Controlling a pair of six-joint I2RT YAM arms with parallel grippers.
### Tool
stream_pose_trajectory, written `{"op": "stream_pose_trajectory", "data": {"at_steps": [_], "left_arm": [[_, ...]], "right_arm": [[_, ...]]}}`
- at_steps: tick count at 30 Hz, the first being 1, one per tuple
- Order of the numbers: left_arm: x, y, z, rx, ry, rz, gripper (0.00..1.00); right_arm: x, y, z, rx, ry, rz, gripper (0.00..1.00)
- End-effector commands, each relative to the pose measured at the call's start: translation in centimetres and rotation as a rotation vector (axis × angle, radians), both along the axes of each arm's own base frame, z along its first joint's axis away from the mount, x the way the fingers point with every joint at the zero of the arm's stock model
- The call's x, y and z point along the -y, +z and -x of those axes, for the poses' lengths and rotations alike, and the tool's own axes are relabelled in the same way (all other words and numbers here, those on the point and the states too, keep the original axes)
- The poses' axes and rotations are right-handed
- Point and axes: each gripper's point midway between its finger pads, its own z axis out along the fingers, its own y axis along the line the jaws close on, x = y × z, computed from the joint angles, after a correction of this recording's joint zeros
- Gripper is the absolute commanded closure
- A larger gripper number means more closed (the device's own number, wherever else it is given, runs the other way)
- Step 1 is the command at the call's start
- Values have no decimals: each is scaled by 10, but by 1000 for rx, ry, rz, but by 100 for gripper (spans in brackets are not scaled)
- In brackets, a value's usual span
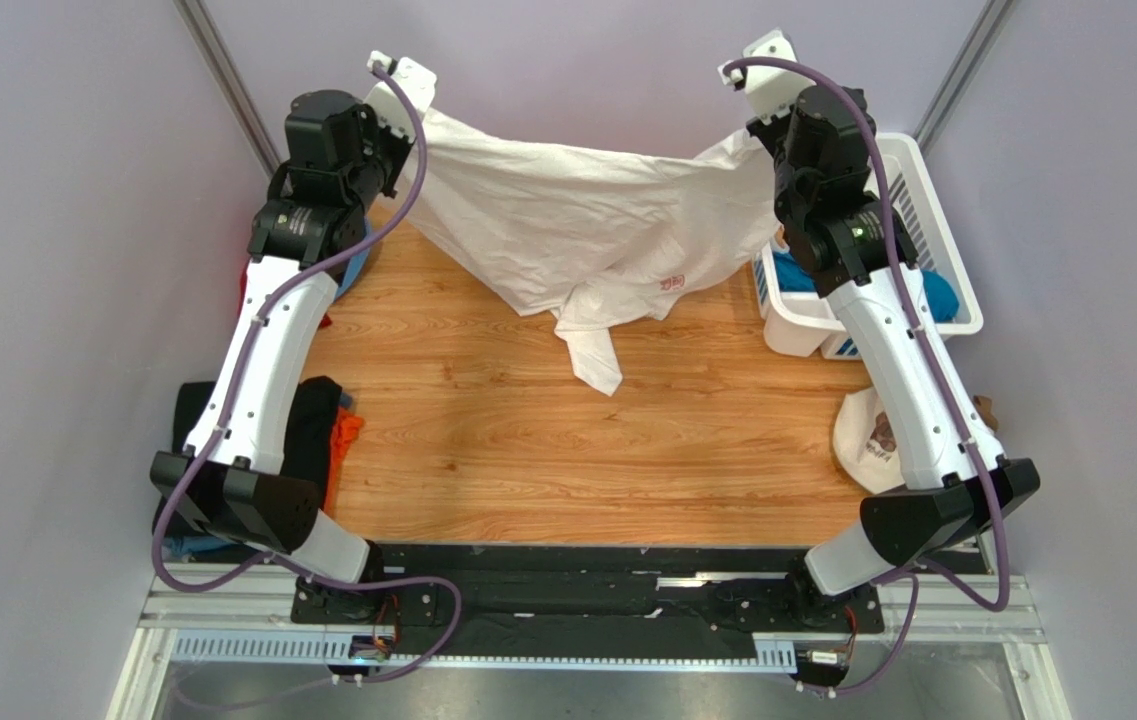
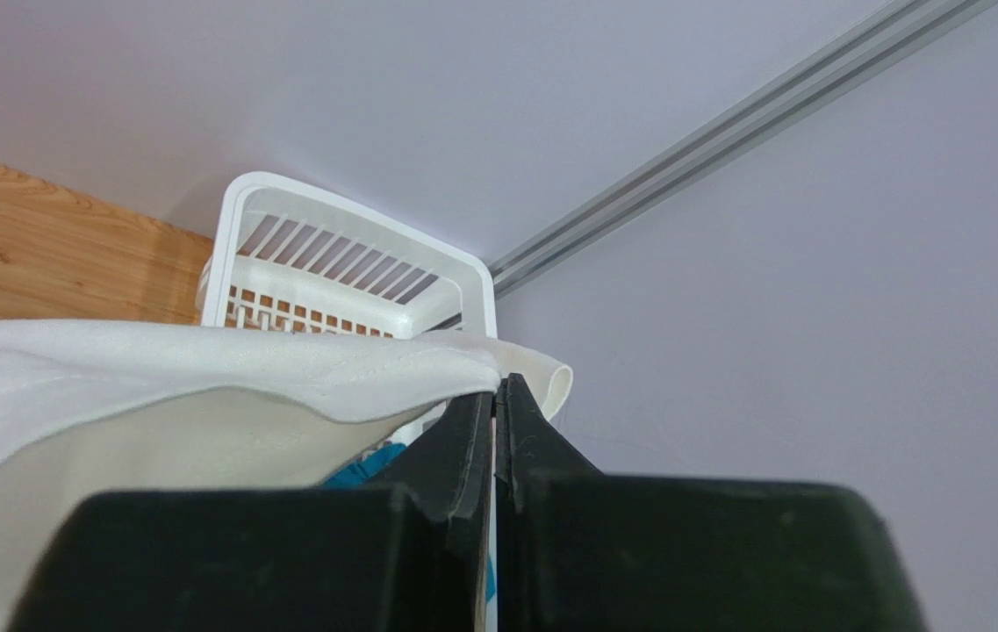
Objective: Fold and stack the t-shirts
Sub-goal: Flatten the tshirt out
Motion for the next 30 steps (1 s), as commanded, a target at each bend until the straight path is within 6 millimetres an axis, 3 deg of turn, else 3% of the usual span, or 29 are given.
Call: {"op": "stream_pose_trajectory", "data": {"at_steps": [1,6,7,9,13,16,23,30], "left_arm": [[-7,26,34,61,9,57,100],[0,32,72,61,-63,105,100],[2,41,86,86,-86,122,100],[4,49,104,103,-114,143,100],[2,72,123,151,-120,172,100],[-2,84,123,184,-97,178,100],[-8,112,116,250,-56,198,100],[-35,120,76,298,128,149,100]], "right_arm": [[7,66,22,182,12,-93,100],[-7,84,52,179,141,-223,100],[-12,96,63,200,192,-252,100],[-18,99,74,184,237,-300,100],[-22,127,103,239,321,-352,100],[-16,147,111,307,308,-355,100],[-10,165,101,376,269,-338,100],[-1,152,61,348,149,-208,100]]}}
